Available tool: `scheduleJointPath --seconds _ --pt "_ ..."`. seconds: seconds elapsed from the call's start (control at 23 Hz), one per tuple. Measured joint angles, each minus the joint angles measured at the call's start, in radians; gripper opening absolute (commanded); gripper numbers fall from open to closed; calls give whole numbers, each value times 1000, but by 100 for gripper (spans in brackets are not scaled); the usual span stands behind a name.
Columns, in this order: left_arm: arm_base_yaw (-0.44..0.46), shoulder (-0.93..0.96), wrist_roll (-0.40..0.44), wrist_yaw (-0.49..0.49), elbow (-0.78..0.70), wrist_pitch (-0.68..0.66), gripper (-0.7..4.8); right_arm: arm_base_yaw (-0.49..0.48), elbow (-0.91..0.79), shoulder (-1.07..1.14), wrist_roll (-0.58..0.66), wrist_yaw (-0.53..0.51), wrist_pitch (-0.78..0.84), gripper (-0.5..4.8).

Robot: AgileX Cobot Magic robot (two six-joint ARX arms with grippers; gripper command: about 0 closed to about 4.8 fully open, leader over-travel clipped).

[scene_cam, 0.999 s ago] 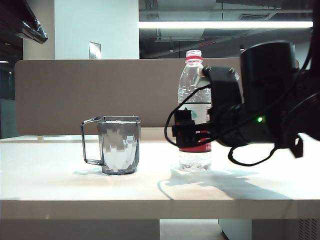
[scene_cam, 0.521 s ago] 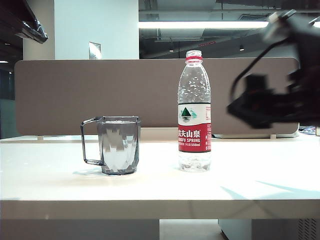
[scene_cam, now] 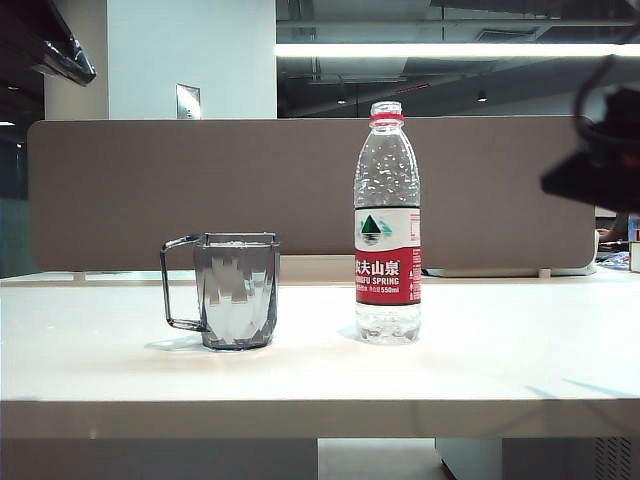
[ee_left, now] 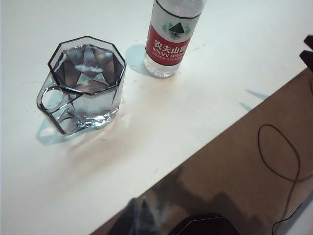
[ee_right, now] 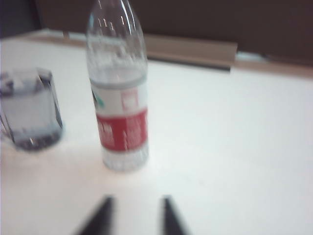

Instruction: Pick up the mineral water bottle on the table and pour water into the mug until it's full.

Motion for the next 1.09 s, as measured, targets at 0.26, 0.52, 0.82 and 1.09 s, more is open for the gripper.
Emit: scheduleJointPath --seconds 0.26,0.52,0.82,1.09 --pt "0 0 0 0 0 0 -5 -194 0 -242 84 -201 -418 -6" --pt "0 0 0 0 0 0 -5 -384 0 -498 90 -233 -760 -6" --pt "0 0 0 0 0 0 -5 -433 0 -650 90 -244 -851 -6" --pt "0 0 0 0 0 0 -5 -453 0 -727 90 -230 -853 -5"
